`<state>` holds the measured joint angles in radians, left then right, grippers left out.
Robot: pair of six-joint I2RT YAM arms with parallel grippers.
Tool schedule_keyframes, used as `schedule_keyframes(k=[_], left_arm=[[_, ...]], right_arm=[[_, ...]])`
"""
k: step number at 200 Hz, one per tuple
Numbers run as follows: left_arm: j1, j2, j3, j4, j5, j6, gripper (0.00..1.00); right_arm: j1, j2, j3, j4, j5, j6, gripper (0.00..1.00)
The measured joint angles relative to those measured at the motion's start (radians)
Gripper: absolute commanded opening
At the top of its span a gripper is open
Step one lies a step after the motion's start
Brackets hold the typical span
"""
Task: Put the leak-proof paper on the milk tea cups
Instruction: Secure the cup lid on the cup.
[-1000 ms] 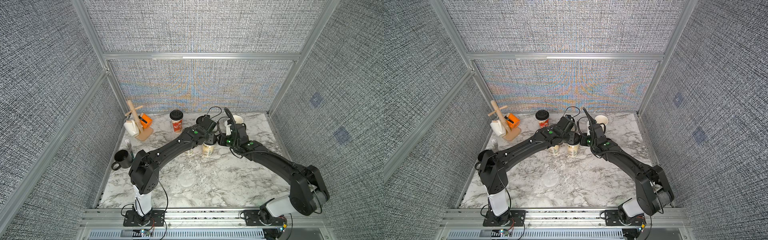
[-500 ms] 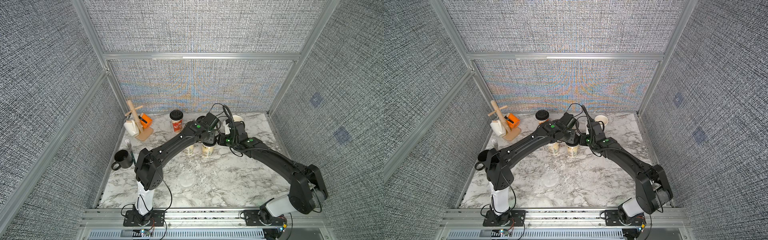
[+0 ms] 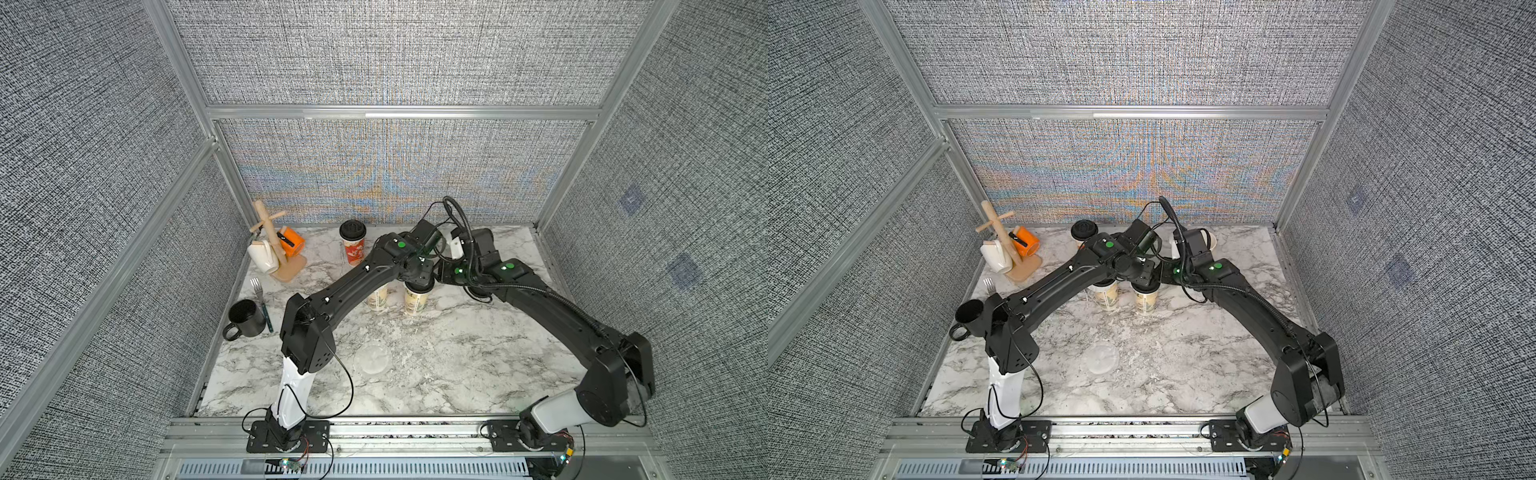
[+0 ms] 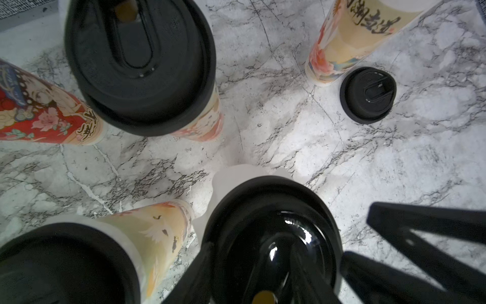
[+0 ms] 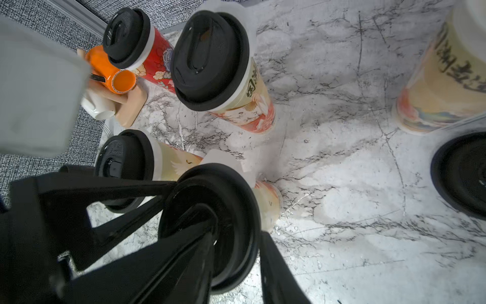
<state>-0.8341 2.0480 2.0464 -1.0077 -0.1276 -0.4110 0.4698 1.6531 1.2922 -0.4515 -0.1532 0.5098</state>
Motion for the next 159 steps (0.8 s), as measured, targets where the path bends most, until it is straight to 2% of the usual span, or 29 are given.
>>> schedule_keyframes(k=[24, 66, 123, 142, 159], left_arm=[[0.0, 0.007, 0.026, -0.028, 0.004, 0.015, 0.51], [0.001, 0.008, 0.047, -0.07, 0.007, 0.037, 0.62], [0.001, 0.008, 0.093, -0.069, -0.021, 0.06, 0.64], [0.001, 0.003, 0.095, -0.058, -0.032, 0.072, 0.64], [0.001, -0.008, 0.095, -0.05, -0.039, 0.082, 0.64]], right_arm=[[-0.009, -0.011, -0.004, -0.008, -0.001, 0.0, 0.33], [-0.015, -0.029, -0.036, -0.011, -0.002, 0.0, 0.36], [-0.031, -0.047, -0.08, -0.008, 0.007, 0.003, 0.41], [-0.038, -0.058, -0.086, -0.008, 0.013, 0.003, 0.46], [-0.053, -0.078, -0.092, -0.01, 0.024, 0.002, 0.56]])
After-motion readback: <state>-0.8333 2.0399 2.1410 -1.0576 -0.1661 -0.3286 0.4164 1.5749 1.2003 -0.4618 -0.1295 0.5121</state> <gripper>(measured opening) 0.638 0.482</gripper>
